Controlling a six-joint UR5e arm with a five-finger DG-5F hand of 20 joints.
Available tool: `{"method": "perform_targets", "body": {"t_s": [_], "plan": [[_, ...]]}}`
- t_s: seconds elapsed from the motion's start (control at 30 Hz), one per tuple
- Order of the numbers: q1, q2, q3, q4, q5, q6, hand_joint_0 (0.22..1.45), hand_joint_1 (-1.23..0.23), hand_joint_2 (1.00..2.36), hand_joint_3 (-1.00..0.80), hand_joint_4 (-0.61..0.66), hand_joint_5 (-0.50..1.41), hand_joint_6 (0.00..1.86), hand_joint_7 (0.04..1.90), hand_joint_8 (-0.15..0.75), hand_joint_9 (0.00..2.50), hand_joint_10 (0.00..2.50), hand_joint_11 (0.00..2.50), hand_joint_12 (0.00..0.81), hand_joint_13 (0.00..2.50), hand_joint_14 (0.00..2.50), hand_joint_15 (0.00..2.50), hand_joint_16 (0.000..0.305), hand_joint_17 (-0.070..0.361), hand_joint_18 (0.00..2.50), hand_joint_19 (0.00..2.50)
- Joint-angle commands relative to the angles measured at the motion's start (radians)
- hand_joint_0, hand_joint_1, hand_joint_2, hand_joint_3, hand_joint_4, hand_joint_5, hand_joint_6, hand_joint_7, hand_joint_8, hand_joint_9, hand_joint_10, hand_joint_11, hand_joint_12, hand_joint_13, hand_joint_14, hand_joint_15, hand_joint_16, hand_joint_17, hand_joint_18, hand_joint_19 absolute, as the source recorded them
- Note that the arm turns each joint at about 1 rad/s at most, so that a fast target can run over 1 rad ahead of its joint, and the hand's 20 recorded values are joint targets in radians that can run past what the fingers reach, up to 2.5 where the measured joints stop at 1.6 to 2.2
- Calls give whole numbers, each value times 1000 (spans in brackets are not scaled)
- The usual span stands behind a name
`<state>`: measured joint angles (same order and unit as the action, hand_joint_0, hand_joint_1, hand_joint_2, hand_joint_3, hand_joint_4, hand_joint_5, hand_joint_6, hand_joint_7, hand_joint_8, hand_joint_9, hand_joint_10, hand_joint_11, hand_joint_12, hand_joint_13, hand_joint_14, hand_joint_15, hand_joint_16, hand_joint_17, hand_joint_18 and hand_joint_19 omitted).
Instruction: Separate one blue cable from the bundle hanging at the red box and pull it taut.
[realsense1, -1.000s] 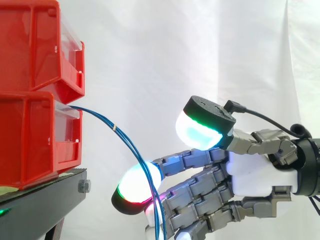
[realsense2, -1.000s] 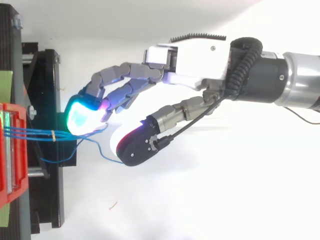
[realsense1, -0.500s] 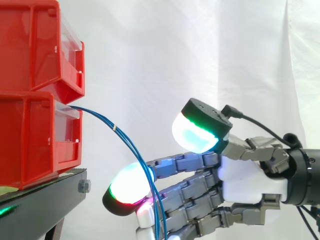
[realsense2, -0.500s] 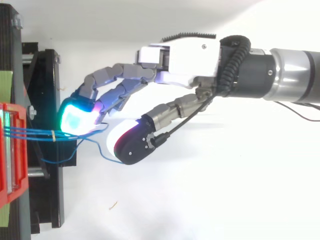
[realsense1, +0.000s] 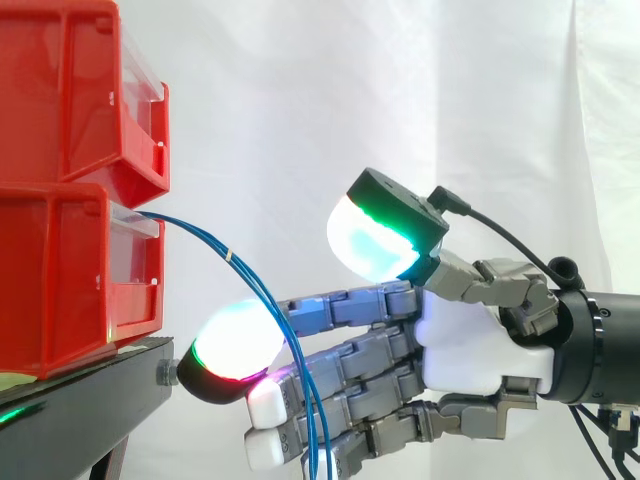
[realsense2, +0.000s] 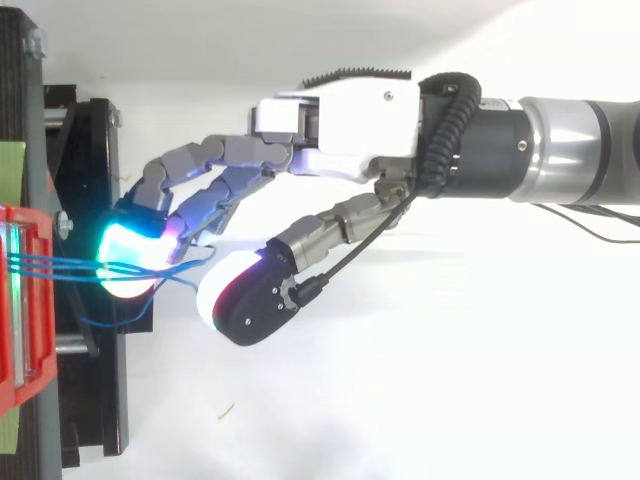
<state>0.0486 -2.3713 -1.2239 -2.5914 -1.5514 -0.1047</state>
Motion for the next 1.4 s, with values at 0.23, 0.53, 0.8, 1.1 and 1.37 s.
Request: {"method": "perform_targets", "body": {"t_s": [0.23, 0.53, 0.8, 1.1, 1.37], "plan": [[2, 1, 1, 8, -18, 59, 540, -596, 1000, -497, 217, -194, 502, 867, 284, 677, 14, 535, 365, 641, 14, 379, 51, 115, 589, 605], [4, 1, 1, 11, -23, 71, 570, -586, 1005, -438, 217, -191, 503, 875, 283, 689, 14, 544, 356, 643, 14, 377, 50, 112, 590, 612], [0, 1, 0, 8, -24, 5, 592, -595, 1007, -392, 217, -189, 503, 887, 283, 695, 16, 547, 352, 655, 16, 391, 49, 111, 593, 619], [2, 1, 1, 10, -33, -4, 611, -611, 1009, -360, 219, -178, 503, 960, 282, 721, 15, 585, 353, 678, 15, 401, 49, 110, 615, 618], [0, 1, 1, 11, -33, -1, 610, -613, 1009, -369, 224, -173, 503, 976, 283, 746, 17, 611, 352, 703, 15, 414, 49, 110, 640, 616]]}}
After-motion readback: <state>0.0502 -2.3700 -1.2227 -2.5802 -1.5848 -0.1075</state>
